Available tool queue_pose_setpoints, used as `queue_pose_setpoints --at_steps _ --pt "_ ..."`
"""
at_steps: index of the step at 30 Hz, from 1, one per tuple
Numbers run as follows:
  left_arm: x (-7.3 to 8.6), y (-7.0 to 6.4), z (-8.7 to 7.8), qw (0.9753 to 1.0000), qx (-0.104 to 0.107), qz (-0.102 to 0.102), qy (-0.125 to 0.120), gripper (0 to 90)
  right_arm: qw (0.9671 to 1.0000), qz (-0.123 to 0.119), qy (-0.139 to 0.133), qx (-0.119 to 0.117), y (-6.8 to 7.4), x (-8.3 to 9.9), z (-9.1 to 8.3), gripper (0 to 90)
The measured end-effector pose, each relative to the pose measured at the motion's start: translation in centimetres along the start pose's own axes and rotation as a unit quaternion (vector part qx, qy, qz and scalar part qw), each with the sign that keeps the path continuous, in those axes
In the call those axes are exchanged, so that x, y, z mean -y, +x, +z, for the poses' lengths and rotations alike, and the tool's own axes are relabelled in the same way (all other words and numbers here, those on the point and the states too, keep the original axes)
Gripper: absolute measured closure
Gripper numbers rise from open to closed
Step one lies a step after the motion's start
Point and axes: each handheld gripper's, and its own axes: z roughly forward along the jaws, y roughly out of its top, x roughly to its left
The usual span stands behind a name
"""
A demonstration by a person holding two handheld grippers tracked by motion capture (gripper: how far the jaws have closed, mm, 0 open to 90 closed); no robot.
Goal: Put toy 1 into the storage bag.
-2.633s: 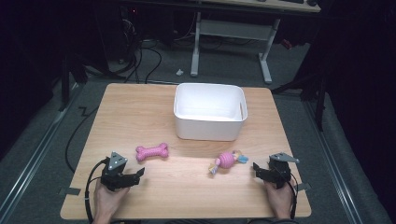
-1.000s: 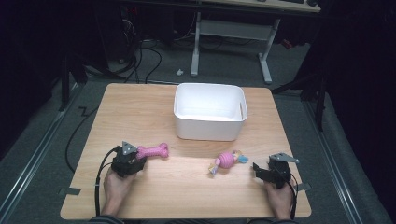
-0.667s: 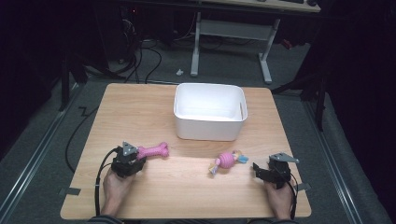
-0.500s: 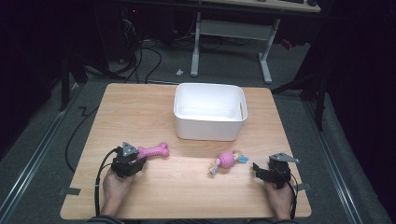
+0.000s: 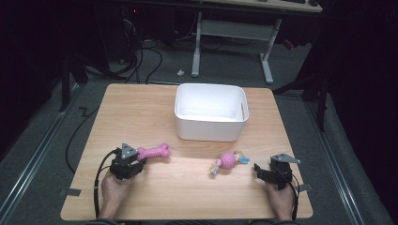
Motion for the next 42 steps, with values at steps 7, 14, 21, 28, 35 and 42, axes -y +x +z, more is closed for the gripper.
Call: queue_pose_setpoints --at_steps 7,14,21,28,35,42 --pt "-0.1 0.0 -1.1 0.9999 0.009 -0.004 -0.011 64.5 1.0000 0.000 0.000 0.000 0.0 0.0 0.0 24.3" --pt "-0.5 0.0 -2.3 0.9996 0.012 -0.007 -0.023 64.5 1.0000 0.000 0.000 0.000 0.0 0.0 0.0 24.3" --pt "-1.2 0.1 -3.8 0.9988 0.022 -0.016 -0.041 64.5 1.0000 0.000 0.000 0.000 0.0 0.0 0.0 24.2" --pt "-2.2 -0.2 -4.6 0.9988 0.020 -0.001 -0.045 64.5 1.0000 0.000 0.000 -0.001 0.0 0.0 0.0 24.2" --pt "-3.7 -0.4 -5.4 0.9981 0.030 0.011 -0.053 64.5 1.0000 -0.001 0.000 -0.002 0.0 0.0 0.0 24.2" --pt "-5.3 -0.9 -6.0 0.9967 0.049 0.017 -0.063 64.5 1.0000 -0.003 0.000 -0.002 0.0 0.0 0.0 24.2"
